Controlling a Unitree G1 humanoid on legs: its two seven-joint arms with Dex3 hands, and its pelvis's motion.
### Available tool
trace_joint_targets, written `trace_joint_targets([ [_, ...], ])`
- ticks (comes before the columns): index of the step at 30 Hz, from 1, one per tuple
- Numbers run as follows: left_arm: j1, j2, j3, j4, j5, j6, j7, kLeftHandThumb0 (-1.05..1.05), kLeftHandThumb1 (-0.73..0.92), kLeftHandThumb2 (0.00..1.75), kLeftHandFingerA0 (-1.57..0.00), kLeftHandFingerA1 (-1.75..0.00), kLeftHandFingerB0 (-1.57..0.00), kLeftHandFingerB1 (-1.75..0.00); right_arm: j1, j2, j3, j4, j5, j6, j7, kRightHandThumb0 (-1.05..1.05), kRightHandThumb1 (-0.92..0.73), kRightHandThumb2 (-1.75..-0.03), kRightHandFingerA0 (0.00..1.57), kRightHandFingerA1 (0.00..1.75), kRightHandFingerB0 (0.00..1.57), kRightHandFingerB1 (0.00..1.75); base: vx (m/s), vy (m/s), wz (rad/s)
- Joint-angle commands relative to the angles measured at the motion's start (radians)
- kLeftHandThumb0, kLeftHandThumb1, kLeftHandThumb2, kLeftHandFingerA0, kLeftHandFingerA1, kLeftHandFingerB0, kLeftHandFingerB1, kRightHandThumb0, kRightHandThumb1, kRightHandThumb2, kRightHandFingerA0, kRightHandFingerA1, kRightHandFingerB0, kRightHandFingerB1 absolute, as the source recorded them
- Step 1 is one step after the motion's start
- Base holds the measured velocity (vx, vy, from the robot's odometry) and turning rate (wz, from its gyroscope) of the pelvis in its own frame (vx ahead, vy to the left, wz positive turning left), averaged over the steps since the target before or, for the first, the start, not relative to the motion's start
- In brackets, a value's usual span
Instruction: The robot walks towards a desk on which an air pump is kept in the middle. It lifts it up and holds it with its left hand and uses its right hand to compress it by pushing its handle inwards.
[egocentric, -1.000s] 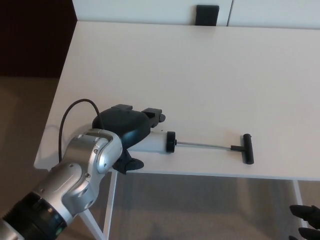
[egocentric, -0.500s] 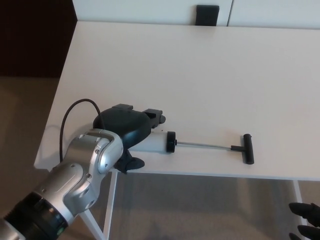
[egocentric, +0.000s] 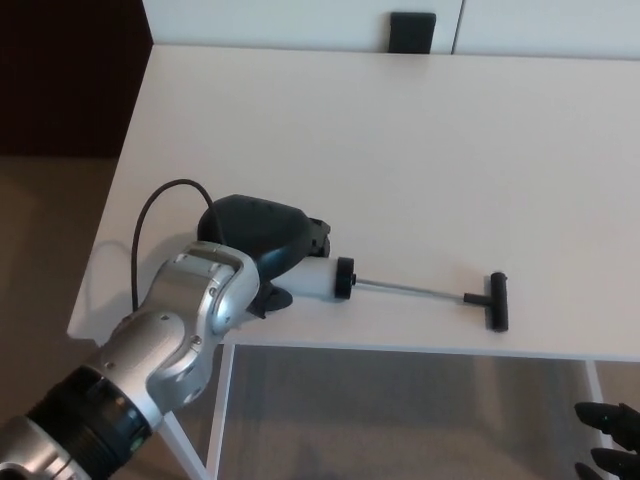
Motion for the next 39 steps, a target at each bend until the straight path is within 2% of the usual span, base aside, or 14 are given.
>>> trace_joint_targets([
  [1,0.044,-0.013,-0.03,0.039,0.063,0.046,0.001,-0.31,0.78,0.67,-0.71,-1.51,-0.66,-0.78,-0.004,-0.005,-0.008,-0.008,0.019,0.015,0.006,-0.35,-0.56,-1.1,0.0,0.48,0.0,0.49,0.0,0.0,0.0],
  [9,0.058,-0.019,-0.031,0.038,0.082,0.035,0.017,-0.29,0.73,0.64,-0.77,-1.42,-0.75,-0.71,-0.005,-0.005,-0.007,-0.012,0.024,0.002,0.006,-0.35,-0.55,-1.09,0.01,0.49,0.0,0.49,0.0,0.0,0.0],
  [10,0.061,-0.018,-0.024,0.032,0.075,0.03,0.02,-0.29,0.73,0.65,-0.75,-1.47,-0.7,-0.82,-0.005,-0.005,-0.006,-0.011,0.024,0.001,0.006,-0.7,-0.67,-0.92,0.15,0.45,0.07,0.4,0.0,0.0,0.0],
  [11,0.063,-0.017,-0.017,0.028,0.07,0.026,0.023,-0.29,0.73,0.65,-0.75,-1.47,-0.7,-0.82,-0.005,-0.005,-0.006,-0.011,0.023,0.0,0.006,-0.7,-0.67,-0.92,0.15,0.45,0.07,0.4,0.0,0.0,0.0],
  [14,0.075,-0.011,0.019,0.008,0.038,-0.003,0.046,-0.25,0.72,0.63,-0.71,-1.48,-0.68,-0.59,0.006,-0.008,-0.002,-0.037,0.023,-0.001,0.009,-0.7,-0.68,-0.93,0.16,0.46,0.08,0.4,0.0,0.0,0.0],
  [17,0.086,-0.006,0.047,-0.005,0.011,-0.033,0.071,-0.25,0.72,0.63,-0.71,-1.48,-0.68,-0.59,0.018,-0.009,-0.001,-0.066,0.023,0.003,0.01,-0.7,-0.68,-0.93,0.16,0.46,0.08,0.4,0.0,0.0,0.0],
  [18,0.097,-0.002,0.074,-0.021,-0.01,-0.053,0.096,-0.3,0.79,0.66,-0.7,-1.5,-0.71,-0.73,0.046,-0.007,-0.001,-0.127,0.028,0.017,0.012,-0.66,-0.85,-0.64,0.24,0.37,0.14,0.29,0.0,0.0,0.0],
  [20,0.11,0.001,0.105,-0.037,-0.027,-0.074,0.12,-0.3,0.79,0.66,-0.7,-1.5,-0.71,-0.73,0.08,-0.004,-0.001,-0.2,0.034,0.037,0.014,-0.66,-0.85,-0.64,0.24,0.37,0.14,0.29,0.0,0.0,0.0],
  [21,0.102,0.019,0.134,-0.061,-0.044,-0.081,0.101,-0.19,0.74,0.58,-0.72,-1.65,-0.5,-1.16,0.162,-0.003,-0.025,-0.338,0.098,0.077,0.046,-0.66,-0.83,-0.64,0.22,0.36,0.15,0.3,0.0,0.0,0.0],
  [22,0.09,0.051,0.176,-0.091,-0.073,-0.097,0.063,-0.16,0.76,0.55,-0.56,-1.75,-0.44,-1.54,0.305,-0.006,-0.065,-0.546,0.2,0.118,0.096,-0.35,-0.55,-1.09,0.01,0.49,0.0,0.48,0.0,0.0,0.0],
  [27,0.091,0.095,0.228,-0.134,-0.113,-0.132,0.035,-0.13,0.74,0.5,-0.65,-1.74,-0.47,-1.55,0.569,-0.027,-0.124,-0.796,0.302,0.094,0.152,-0.36,-0.54,-1.09,0.01,0.49,0.0,0.48,0.0,0.0,0.0],
  [29,0.091,0.103,0.241,-0.143,-0.12,-0.136,0.033,-0.14,0.74,0.55,-0.56,-1.75,-0.44,-1.56,0.642,-0.025,-0.14,-0.837,0.323,0.052,0.169,-0.36,-0.54,-1.08,0.01,0.49,0.0,0.48,0.0,0.0,0.0],
  [30,0.096,0.104,0.251,-0.148,-0.133,-0.141,0.032,-0.13,0.81,0.61,-0.6,-1.75,-0.45,-1.6,0.722,-0.017,-0.156,-0.89,0.335,0.013,0.171,-0.68,-0.79,-0.63,0.25,0.34,0.18,0.3,0.0,0.0,0.0],
  [39,0.099,0.13,0.274,-0.167,-0.14,-0.155,0.008,-0.19,0.73,0.54,-0.59,-1.75,-0.42,-1.55,1.157,0.023,-0.236,-1.197,0.466,-0.233,0.251,-0.73,-0.81,-0.65,0.29,0.33,0.23,0.3,0.0,0.0,0.0],
])
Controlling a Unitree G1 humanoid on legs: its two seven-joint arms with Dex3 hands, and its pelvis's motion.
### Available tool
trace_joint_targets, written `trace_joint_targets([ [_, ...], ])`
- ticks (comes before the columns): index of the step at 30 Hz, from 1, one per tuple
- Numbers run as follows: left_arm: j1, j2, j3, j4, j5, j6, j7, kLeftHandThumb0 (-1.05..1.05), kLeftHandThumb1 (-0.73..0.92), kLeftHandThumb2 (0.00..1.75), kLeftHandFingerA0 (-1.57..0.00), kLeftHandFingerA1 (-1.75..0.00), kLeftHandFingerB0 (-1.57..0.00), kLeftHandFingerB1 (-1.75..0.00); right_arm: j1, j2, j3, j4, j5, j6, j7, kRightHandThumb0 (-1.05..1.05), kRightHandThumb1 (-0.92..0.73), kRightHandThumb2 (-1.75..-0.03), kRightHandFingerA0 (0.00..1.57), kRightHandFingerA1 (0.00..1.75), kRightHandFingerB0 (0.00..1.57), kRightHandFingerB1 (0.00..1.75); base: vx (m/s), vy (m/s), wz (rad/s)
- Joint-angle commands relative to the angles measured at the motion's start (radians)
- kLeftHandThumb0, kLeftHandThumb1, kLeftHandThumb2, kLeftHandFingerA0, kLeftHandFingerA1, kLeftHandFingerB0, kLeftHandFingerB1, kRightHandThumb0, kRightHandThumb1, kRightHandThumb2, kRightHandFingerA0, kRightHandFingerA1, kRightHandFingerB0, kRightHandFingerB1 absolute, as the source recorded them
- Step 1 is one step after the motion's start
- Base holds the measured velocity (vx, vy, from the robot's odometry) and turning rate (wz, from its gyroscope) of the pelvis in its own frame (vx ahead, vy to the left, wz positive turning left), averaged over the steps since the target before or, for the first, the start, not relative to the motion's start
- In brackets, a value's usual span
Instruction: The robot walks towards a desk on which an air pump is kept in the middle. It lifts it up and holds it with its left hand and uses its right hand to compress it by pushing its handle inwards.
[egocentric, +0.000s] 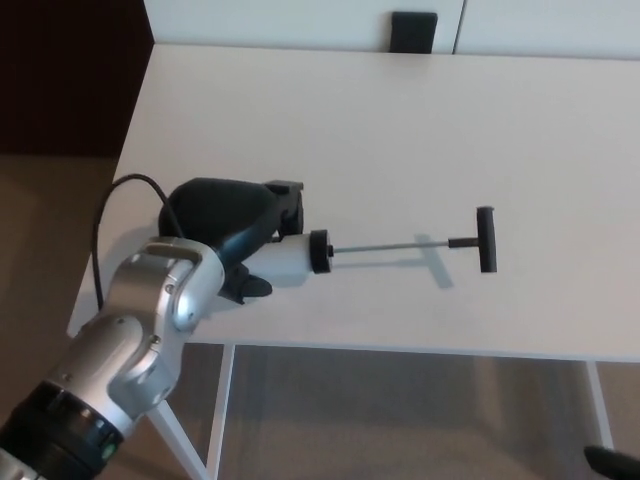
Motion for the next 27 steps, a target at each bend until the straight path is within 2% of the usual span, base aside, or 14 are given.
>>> trace_joint_targets([
  [1,0.019,0.1,0.097,-0.08,-0.113,-0.105,-0.067,-0.19,0.73,0.54,-0.59,-1.75,-0.42,-1.55,0.596,0.015,-0.153,-0.527,0.338,-0.242,0.18,-0.73,-0.81,-0.65,0.29,0.33,0.23,0.3,0.0,0.0,0.0],
  [2,0.017,0.102,0.098,-0.082,-0.112,-0.103,-0.07,-0.2,0.71,0.53,-0.69,-1.73,-0.62,-1.35,0.649,0.019,-0.165,-0.565,0.359,-0.265,0.193,-0.73,-0.8,-0.64,0.29,0.33,0.24,0.3,0.0,0.0,0.0],
  [5,0.02,0.102,0.109,-0.087,-0.123,-0.098,-0.072,-0.21,0.72,0.54,-0.65,-1.75,-0.59,-1.32,0.754,0.016,-0.197,-0.615,0.415,-0.393,0.261,-0.71,-0.82,-0.64,0.29,0.34,0.23,0.3,0.0,0.0,0.0],
  [6,0.014,0.107,0.116,-0.082,-0.129,-0.102,-0.072,-0.15,0.69,0.51,-0.71,-1.73,-0.53,-1.47,0.755,0.013,-0.2,-0.622,0.482,-0.476,0.308,-0.67,-0.79,-0.64,0.35,0.37,0.26,0.31,0.0,0.0,0.0],
  [8,0.006,0.114,0.122,-0.076,-0.136,-0.107,-0.074,-0.15,0.69,0.51,-0.71,-1.73,-0.53,-1.47,0.753,0.011,-0.202,-0.631,0.562,-0.564,0.362,-0.67,-0.79,-0.64,0.35,0.37,0.26,0.31,0.0,0.0,0.0],
  [9,0.0,0.111,0.154,-0.076,-0.189,-0.098,-0.111,-0.11,0.8,0.56,-0.7,-1.73,-0.5,-1.55,0.693,0.032,-0.217,-0.655,0.613,-0.61,0.345,-0.67,-0.8,-0.64,0.34,0.4,0.25,0.32,0.0,0.0,0.0],
  [11,-0.001,0.109,0.167,-0.077,-0.211,-0.094,-0.127,-0.11,0.8,0.56,-0.7,-1.73,-0.5,-1.55,0.671,0.041,-0.224,-0.666,0.632,-0.622,0.337,-0.67,-0.8,-0.64,0.34,0.4,0.25,0.32,0.0,0.0,0.0],
  [13,0.0,0.101,0.193,-0.079,-0.251,-0.094,-0.14,-0.1,0.88,0.58,-0.66,-1.73,-0.49,-1.57,0.59,0.074,-0.243,-0.681,0.633,-0.648,0.267,-0.63,-0.82,-0.63,0.34,0.43,0.23,0.35,0.0,0.0,0.0],
  [15,0.005,0.096,0.215,-0.101,-0.286,-0.088,-0.163,-0.13,0.86,0.56,-0.69,-1.74,-0.49,-1.59,0.461,0.099,-0.305,-0.769,0.589,-0.616,0.11,-0.69,-0.85,-0.65,0.28,0.41,0.23,0.34,0.0,0.0,0.0],
  [16,0.006,0.097,0.219,-0.111,-0.294,-0.091,-0.17,-0.08,0.86,0.57,-0.64,-1.71,-0.49,-1.58,0.39,0.103,-0.336,-0.82,0.547,-0.574,0.027,-0.73,-0.86,-0.66,0.21,0.35,0.18,0.29,0.0,0.0,0.0],
  [18,0.007,0.098,0.224,-0.12,-0.3,-0.096,-0.177,-0.08,0.86,0.57,-0.64,-1.71,-0.49,-1.58,0.322,0.108,-0.366,-0.867,0.507,-0.528,-0.046,-0.73,-0.86,-0.66,0.21,0.35,0.18,0.29,0.0,0.0,0.0],
  [19,0.013,0.099,0.224,-0.134,-0.303,-0.102,-0.18,-0.15,0.85,0.65,-0.62,-1.69,-0.53,-1.57,0.223,0.089,-0.387,-0.893,0.479,-0.46,-0.115,-0.72,-0.67,-1.05,0.03,0.35,0.02,0.33,0.0,0.0,0.0],
  [22,0.025,0.104,0.222,-0.173,-0.304,-0.118,-0.187,-0.12,0.79,0.62,-0.62,-1.72,-0.49,-1.59,-0.041,0.02,-0.42,-0.904,0.439,-0.291,-0.249,-0.72,-0.67,-1.05,0.03,0.4,0.02,0.3,0.0,0.0,0.0],
  [27,0.036,0.114,0.212,-0.231,-0.291,-0.101,-0.207,-0.1,0.78,0.65,-0.64,-1.75,-0.55,-1.57,-0.351,-0.059,-0.392,-0.824,0.429,-0.09,-0.319,-0.77,-0.68,-1.05,0.02,0.42,0.01,0.27,0.0,0.0,0.0],
])
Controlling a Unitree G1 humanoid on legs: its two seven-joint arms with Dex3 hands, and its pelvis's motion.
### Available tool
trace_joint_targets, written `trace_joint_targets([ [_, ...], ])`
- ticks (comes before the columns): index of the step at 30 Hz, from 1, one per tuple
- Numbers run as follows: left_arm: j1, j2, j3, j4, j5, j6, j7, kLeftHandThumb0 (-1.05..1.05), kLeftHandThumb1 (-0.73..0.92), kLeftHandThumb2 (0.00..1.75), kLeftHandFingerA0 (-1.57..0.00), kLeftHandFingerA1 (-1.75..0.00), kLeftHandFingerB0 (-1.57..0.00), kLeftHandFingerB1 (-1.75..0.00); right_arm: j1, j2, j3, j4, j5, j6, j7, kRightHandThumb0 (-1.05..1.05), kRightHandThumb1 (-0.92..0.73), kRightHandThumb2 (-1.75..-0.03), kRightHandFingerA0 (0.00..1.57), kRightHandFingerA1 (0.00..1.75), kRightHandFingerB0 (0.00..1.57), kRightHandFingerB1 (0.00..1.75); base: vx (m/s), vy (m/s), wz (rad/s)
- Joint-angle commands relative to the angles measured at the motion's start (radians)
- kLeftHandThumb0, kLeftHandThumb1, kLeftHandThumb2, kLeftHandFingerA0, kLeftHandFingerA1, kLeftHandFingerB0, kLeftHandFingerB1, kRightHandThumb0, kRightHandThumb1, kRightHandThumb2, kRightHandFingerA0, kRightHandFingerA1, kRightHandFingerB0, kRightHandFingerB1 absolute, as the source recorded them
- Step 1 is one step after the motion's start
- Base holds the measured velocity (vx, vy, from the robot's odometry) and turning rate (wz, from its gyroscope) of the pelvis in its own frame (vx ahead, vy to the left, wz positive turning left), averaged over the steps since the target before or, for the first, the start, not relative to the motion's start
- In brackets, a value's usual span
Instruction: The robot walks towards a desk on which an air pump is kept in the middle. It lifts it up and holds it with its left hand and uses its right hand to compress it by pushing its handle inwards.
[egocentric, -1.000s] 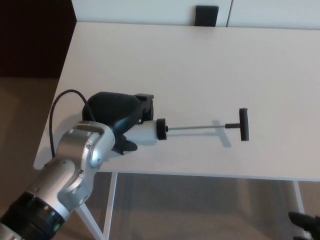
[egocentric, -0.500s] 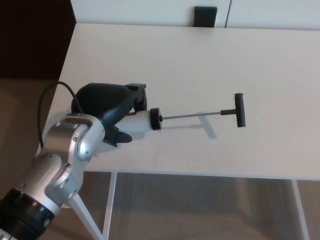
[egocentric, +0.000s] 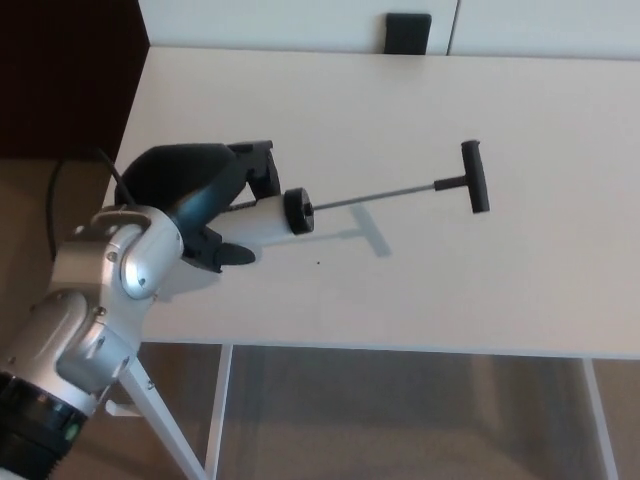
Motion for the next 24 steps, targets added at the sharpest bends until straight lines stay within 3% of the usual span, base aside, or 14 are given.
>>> trace_joint_targets([
  [1,0.034,0.069,0.077,-0.149,-0.157,-0.076,-0.141,-0.1,0.78,0.65,-0.64,-1.75,-0.55,-1.57,-0.575,-0.096,-0.14,-0.169,0.185,0.116,-0.346,-0.77,-0.68,-1.05,0.02,0.42,0.01,0.27,0.0,0.0,0.0],
  [2,0.039,0.069,0.089,-0.163,-0.198,-0.077,-0.17,-0.07,0.77,0.68,-0.73,-1.54,-0.67,-1.41,-0.656,-0.1,-0.114,-0.14,0.199,0.176,-0.367,-0.78,-0.77,-0.66,0.13,0.39,0.11,0.23,0.0,0.0,0.0],
  [3,0.043,0.069,0.098,-0.172,-0.229,-0.079,-0.191,-0.07,0.77,0.68,-0.73,-1.54,-0.67,-1.41,-0.713,-0.1,-0.096,-0.12,0.208,0.22,-0.381,-0.78,-0.77,-0.66,0.13,0.39,0.11,0.23,0.0,0.0,0.0],
  [4,0.044,0.071,0.109,-0.177,-0.261,-0.084,-0.211,-0.08,0.78,0.72,-0.74,-1.53,-0.7,-1.42,-0.771,-0.092,-0.078,-0.092,0.194,0.253,-0.39,-0.77,-0.66,-1.03,0.1,0.5,0.0,0.34,0.0,0.0,0.0],
  [7,0.049,0.075,0.122,-0.182,-0.292,-0.103,-0.224,-0.09,0.77,0.72,-0.73,-1.5,-0.7,-1.42,-0.877,-0.069,-0.048,-0.037,0.142,0.3,-0.389,-0.75,-0.66,-1.03,0.1,0.51,0.0,0.37,0.0,0.0,0.0],
  [9,0.046,0.072,0.117,-0.198,-0.278,-0.08,-0.226,-0.1,0.78,0.7,-0.71,-1.53,-0.67,-1.45,-0.915,-0.058,-0.028,-0.032,0.108,0.335,-0.386,-0.82,-0.69,-1.05,0.03,0.48,0.0,0.33,0.0,0.0,0.0],
  [10,0.043,0.074,0.114,-0.204,-0.273,-0.075,-0.229,-0.11,0.78,0.71,-0.7,-1.51,-0.68,-1.45,-0.942,-0.046,-0.008,-0.031,0.072,0.36,-0.39,-0.38,-0.47,-1.07,0.0,0.51,0.0,0.5,0.0,0.0,0.0],
  [14,0.039,0.084,0.105,-0.208,-0.265,-0.092,-0.23,-0.09,0.77,0.69,-0.69,-1.54,-0.65,-1.48,-1.008,-0.008,0.031,-0.014,0.008,0.409,-0.391,-0.38,-0.45,-1.06,0.0,0.51,0.0,0.5,0.0,0.0,0.0],
  [15,0.037,0.089,0.097,-0.205,-0.252,-0.108,-0.222,-0.12,0.76,0.72,-0.68,-1.53,-0.63,-1.49,-1.042,0.001,0.054,0.017,-0.016,0.42,-0.382,-0.76,-0.65,-1.07,0.03,0.4,0.03,0.27,0.0,0.0,0.0],
  [18,0.034,0.095,0.085,-0.204,-0.234,-0.12,-0.214,-0.12,0.76,0.71,-0.67,-1.54,-0.62,-1.5,-1.092,0.007,0.087,0.063,-0.04,0.449,-0.363,-0.75,-0.67,-1.09,0.01,0.28,0.0,0.24,0.0,0.0,0.0],
  [19,0.033,0.094,0.08,-0.203,-0.226,-0.117,-0.21,-0.11,0.73,0.75,-0.69,-1.57,-0.63,-1.5,-1.117,0.003,0.104,0.09,-0.039,0.475,-0.349,-0.87,-0.74,-1.08,0.07,0.2,0.06,0.15,0.0,0.0,0.0],
  [21,0.032,0.093,0.078,-0.203,-0.222,-0.112,-0.209,-0.11,0.73,0.75,-0.69,-1.57,-0.63,-1.5,-1.131,-0.001,0.112,0.105,-0.035,0.494,-0.341,-0.87,-0.74,-1.08,0.07,0.2,0.06,0.15,0.0,0.0,0.0],
  [22,0.034,0.093,0.073,-0.207,-0.214,-0.108,-0.206,-0.17,0.71,0.77,-0.72,-1.3,-0.68,-1.43,-1.157,-0.005,0.126,0.134,-0.045,0.522,-0.331,-0.9,-0.79,-1.09,0.06,0.18,0.06,0.12,0.0,0.0,0.0],
  [24,0.036,0.096,0.066,-0.208,-0.208,-0.11,-0.203,-0.19,0.72,0.8,-0.75,-1.21,-0.7,-1.38,-1.19,-0.007,0.144,0.178,-0.065,0.545,-0.324,-0.88,-0.78,-1.09,0.06,0.2,0.06,0.14,0.0,0.0,0.0],
])
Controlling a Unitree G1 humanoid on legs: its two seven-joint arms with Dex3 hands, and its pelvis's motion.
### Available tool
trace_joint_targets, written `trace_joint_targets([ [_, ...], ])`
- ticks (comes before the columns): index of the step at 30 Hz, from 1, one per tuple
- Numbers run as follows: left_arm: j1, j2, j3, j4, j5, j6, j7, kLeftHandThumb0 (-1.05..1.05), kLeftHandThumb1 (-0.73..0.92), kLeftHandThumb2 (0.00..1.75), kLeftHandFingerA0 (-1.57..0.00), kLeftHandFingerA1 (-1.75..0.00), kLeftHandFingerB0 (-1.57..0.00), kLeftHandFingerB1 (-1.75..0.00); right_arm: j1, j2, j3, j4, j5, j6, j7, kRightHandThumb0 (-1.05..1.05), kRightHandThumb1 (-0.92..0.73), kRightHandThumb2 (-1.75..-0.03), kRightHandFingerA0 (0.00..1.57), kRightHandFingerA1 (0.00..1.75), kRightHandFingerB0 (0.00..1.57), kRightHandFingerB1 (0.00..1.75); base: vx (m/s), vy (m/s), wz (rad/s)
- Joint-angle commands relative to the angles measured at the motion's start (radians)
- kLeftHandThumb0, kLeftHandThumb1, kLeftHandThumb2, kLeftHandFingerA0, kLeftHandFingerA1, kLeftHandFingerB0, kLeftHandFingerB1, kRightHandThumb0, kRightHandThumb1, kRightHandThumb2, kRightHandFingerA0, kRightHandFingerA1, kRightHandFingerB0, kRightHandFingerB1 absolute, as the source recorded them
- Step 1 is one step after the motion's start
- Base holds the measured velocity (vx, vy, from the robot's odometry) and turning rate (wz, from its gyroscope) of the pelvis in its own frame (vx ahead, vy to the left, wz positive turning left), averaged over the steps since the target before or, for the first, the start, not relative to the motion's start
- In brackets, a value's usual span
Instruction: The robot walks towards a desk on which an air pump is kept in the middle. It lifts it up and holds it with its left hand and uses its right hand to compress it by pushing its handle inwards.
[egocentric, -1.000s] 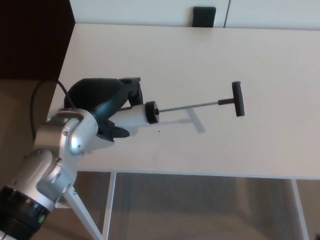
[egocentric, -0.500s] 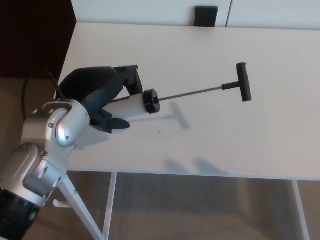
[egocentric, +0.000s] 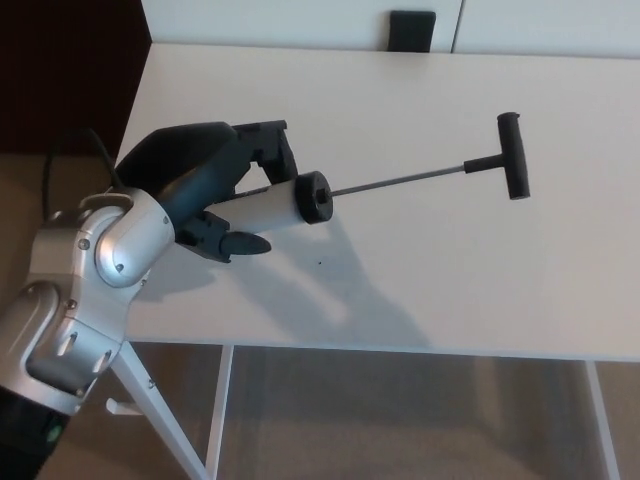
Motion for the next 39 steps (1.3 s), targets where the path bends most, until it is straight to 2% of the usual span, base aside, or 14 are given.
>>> trace_joint_targets([
  [1,0.022,0.072,0.011,-0.068,-0.083,-0.112,-0.105,-0.19,0.72,0.8,-0.75,-1.21,-0.7,-1.38,-0.291,0.017,0.095,0.177,-0.063,0.361,-0.162,-0.88,-0.78,-1.09,0.06,0.2,0.06,0.14,0.0,0.0,0.0],
  [7,0.01,0.074,-0.008,-0.075,-0.061,-0.097,-0.111,-0.18,0.74,0.76,-0.74,-1.48,-0.76,-1.32,-0.374,0.036,0.131,0.343,-0.067,0.422,-0.158,-0.85,-0.75,-1.1,0.0,0.15,0.0,0.13,0.0,0.0,0.0],
  [13,0.01,0.07,-0.012,-0.081,-0.056,-0.087,-0.114,-0.14,0.71,0.84,-0.77,-1.5,-0.8,-1.24,-0.4,0.063,0.156,0.428,-0.102,0.388,-0.167,-0.84,-0.77,-1.11,0.0,0.18,0.0,0.14,0.0,0.0,0.0],
  [16,0.011,0.064,-0.011,-0.086,-0.058,-0.086,-0.113,-0.15,0.68,0.88,-0.85,-1.17,-0.85,-1.12,-0.401,0.063,0.2,0.481,-0.162,0.379,-0.173,-0.86,-0.83,-1.16,0.0,0.14,0.0,0.11,0.0,0.0,0.0],
  [20,0.008,0.061,-0.011,-0.092,-0.062,-0.074,-0.123,-0.13,0.68,0.89,-0.88,-1.23,-0.86,-1.18,-0.397,0.074,0.219,0.509,-0.173,0.38,-0.18,-0.82,-0.79,-1.15,0.0,0.16,0.0,0.15,0.0,0.0,0.0],
  [21,0.006,0.061,-0.012,-0.093,-0.062,-0.075,-0.125,-0.12,0.7,0.87,-0.92,-1.2,-0.88,-1.13,-0.394,0.081,0.223,0.515,-0.169,0.381,-0.179,-0.83,-0.73,-0.95,0.0,0.07,0.0,0.08,0.0,0.0,0.0],
  [25,0.004,0.06,-0.014,-0.103,-0.061,-0.069,-0.133,-0.14,0.71,0.84,-0.9,-1.14,-0.88,-1.08,-0.367,0.104,0.239,0.506,-0.162,0.401,-0.182,-0.84,-0.79,-1.15,0.0,0.14,0.0,0.13,0.0,0.0,0.0],
  [26,0.004,0.059,-0.014,-0.104,-0.063,-0.071,-0.132,-0.14,0.7,0.85,-0.78,-1.46,-0.83,-1.2,-0.354,0.116,0.244,0.504,-0.162,0.398,-0.186,-0.86,-0.81,-1.15,0.0,0.12,0.0,0.11,0.0,0.0,0.0],
  [27,0.004,0.058,-0.013,-0.104,-0.065,-0.075,-0.13,-0.14,0.7,0.85,-0.78,-1.46,-0.83,-1.2,-0.342,0.13,0.249,0.503,-0.164,0.392,-0.19,-0.86,-0.81,-1.15,0.0,0.12,0.0,0.11,0.0,0.0,0.0],
  [32,0.012,0.058,-0.018,-0.114,-0.058,-0.064,-0.137,-0.12,0.7,0.83,-0.93,-1.06,-0.86,-1.14,-0.265,0.159,0.263,0.497,-0.177,0.376,-0.193,-0.89,-0.83,-1.16,0.0,0.11,0.0,0.09,0.0,0.0,0.0],
  [34,0.012,0.059,-0.017,-0.116,-0.06,-0.064,-0.138,-0.12,0.7,0.83,-0.93,-1.06,-0.86,-1.14,-0.257,0.161,0.264,0.495,-0.181,0.378,-0.19,-0.89,-0.83,-1.16,0.0,0.11,0.0,0.09,0.0,0.0,0.0],
  [35,0.012,0.058,-0.015,-0.116,-0.06,-0.061,-0.138,-0.1,0.7,0.81,-0.83,-1.4,-0.83,-1.19,-0.241,0.171,0.262,0.499,-0.173,0.367,-0.188,-0.83,-0.8,-1.14,0.0,0.15,0.0,0.13,0.0,0.0,0.0],
  [38,0.007,0.058,-0.008,-0.113,-0.066,-0.062,-0.14,-0.14,0.7,0.8,-0.83,-1.52,-0.82,-1.23,-0.199,0.191,0.255,0.502,-0.148,0.339,-0.175,-0.83,-0.76,-0.99,0.0,0.05,0.0,0.05,0.0,0.0,0.0],
  [39,0.004,0.061,-0.005,-0.109,-0.07,-0.063,-0.145,-0.12,0.75,0.74,-0.77,-1.58,-0.75,-1.36,-0.18,0.2,0.251,0.495,-0.139,0.334,-0.17,-0.84,-0.8,-1.14,0.0,0.14,0.0,0.12,0.0,0.0,0.0],
])
